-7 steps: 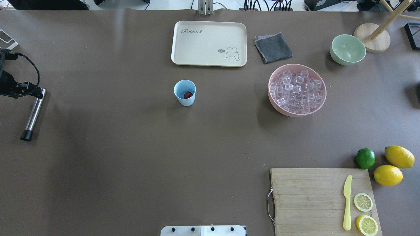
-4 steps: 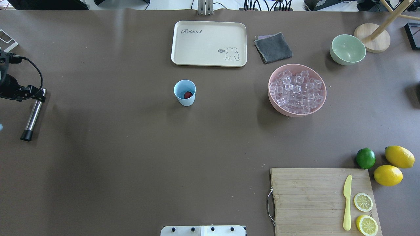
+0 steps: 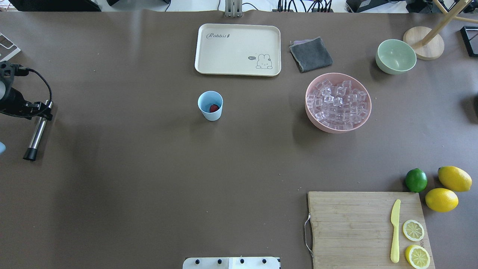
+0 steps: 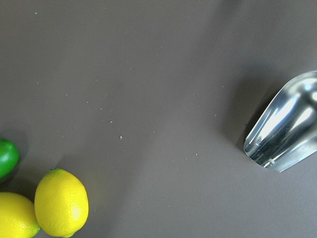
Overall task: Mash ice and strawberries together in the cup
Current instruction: 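Grasp the steel muddler upright with the left gripper, then lift the muddler with the left gripper and carry it over the cup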
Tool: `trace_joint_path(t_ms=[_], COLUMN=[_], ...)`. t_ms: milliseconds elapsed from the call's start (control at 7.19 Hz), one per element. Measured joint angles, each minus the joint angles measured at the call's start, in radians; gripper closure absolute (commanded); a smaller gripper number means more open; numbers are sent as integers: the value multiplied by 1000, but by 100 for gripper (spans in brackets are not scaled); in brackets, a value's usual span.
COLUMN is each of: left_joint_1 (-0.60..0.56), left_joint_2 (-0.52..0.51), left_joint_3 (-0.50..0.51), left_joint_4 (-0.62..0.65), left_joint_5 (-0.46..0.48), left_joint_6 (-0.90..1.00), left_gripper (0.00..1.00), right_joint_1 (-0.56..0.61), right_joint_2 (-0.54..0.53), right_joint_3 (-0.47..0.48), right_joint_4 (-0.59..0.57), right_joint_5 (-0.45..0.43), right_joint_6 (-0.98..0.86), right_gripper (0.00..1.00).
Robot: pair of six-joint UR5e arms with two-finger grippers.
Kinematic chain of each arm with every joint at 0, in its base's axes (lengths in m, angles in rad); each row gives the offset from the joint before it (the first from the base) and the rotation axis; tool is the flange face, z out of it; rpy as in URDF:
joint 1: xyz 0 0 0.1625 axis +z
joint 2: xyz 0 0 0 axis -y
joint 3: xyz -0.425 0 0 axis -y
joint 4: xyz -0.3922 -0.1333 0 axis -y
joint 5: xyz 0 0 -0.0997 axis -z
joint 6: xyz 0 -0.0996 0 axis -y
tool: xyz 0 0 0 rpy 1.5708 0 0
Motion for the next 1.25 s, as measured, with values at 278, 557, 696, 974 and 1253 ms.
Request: trace_joint_path(t_ms=[278, 557, 696, 974, 1253], left_joint_1=[3, 5, 5, 5, 5], left_joint_2=[0, 0, 0, -10, -51], left_joint_3=[5, -4, -18, -86, -197], left_joint_4=[-21, -25, -25, -24, -24], left_joint_5=[-1, -2, -1, 47, 107], left_joint_6=[-2, -3, -4, -19, -120], left_gripper=[93, 100, 100, 100, 100], right_joint_1=[0, 1, 1, 3, 4], right_joint_2=[0, 0, 0, -1, 0], right_joint_3=[1, 1, 1, 2, 8], right_joint_4=[0, 0, 0, 1, 1], right_joint_5=[2, 10, 13, 18, 24], right_joint_6=[0, 0, 0, 0, -2], right_gripper=[1, 1, 1, 1, 1])
